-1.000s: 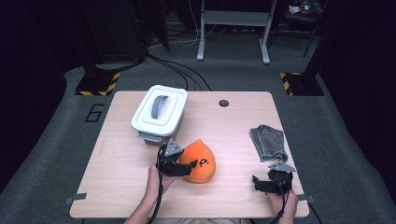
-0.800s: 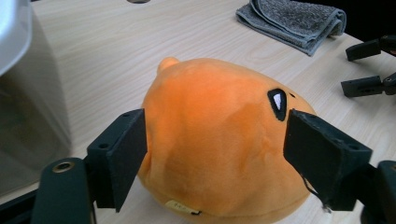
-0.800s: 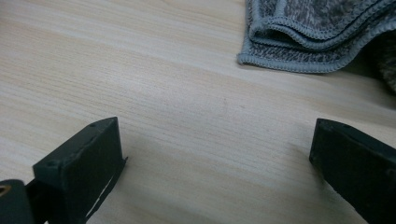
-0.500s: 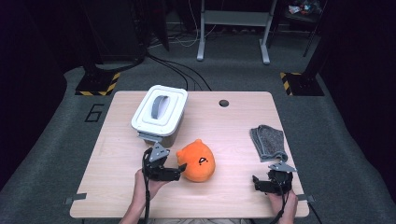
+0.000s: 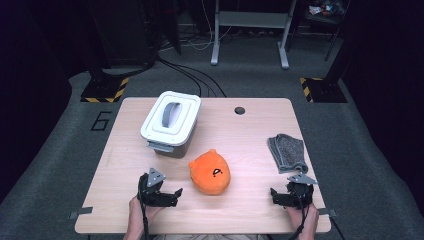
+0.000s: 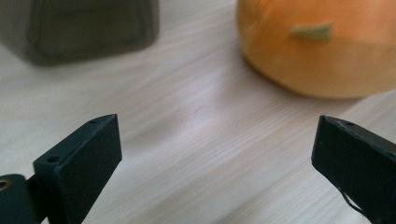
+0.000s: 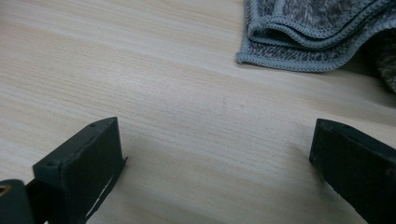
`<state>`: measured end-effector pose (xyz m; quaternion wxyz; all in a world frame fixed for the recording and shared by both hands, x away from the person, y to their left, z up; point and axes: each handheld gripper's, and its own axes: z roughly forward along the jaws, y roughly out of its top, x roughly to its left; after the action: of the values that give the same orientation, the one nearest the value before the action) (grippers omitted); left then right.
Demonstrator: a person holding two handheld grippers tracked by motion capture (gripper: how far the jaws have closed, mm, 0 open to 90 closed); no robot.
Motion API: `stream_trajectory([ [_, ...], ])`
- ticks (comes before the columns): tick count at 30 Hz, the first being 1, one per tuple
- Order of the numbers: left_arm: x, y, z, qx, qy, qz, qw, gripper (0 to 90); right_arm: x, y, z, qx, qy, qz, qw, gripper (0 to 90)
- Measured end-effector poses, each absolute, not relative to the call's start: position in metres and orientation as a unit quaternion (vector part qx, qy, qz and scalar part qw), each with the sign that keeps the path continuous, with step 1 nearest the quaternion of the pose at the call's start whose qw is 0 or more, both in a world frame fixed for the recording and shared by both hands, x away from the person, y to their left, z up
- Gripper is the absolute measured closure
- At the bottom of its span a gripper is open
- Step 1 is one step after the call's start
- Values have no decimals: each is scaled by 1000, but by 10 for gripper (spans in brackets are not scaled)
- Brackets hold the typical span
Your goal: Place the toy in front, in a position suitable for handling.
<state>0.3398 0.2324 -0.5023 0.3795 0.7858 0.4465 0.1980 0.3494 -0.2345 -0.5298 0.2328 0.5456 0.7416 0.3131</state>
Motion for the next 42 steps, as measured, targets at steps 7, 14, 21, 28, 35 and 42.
stream_trajectory([
  [7, 341, 244, -519, 780, 471, 203, 359, 0, 346, -234, -526, 559, 727, 329, 224, 18],
  [14, 343, 244, -526, 782, 475, 211, 344, 0, 339, -210, -509, 542, 732, 355, 212, 26],
  [21, 344, 240, -532, 790, 473, 204, 333, 0, 337, -164, -489, 492, 764, 371, 190, 29],
  [28, 347, 241, -532, 793, 469, 201, 333, 0, 340, -128, -471, 463, 777, 394, 162, 38],
  [35, 346, 240, -532, 791, 473, 201, 333, 0, 347, -92, -461, 433, 795, 400, 147, 57],
  [42, 346, 240, -532, 791, 472, 201, 334, 0, 354, -67, -460, 415, 807, 396, 138, 99],
])
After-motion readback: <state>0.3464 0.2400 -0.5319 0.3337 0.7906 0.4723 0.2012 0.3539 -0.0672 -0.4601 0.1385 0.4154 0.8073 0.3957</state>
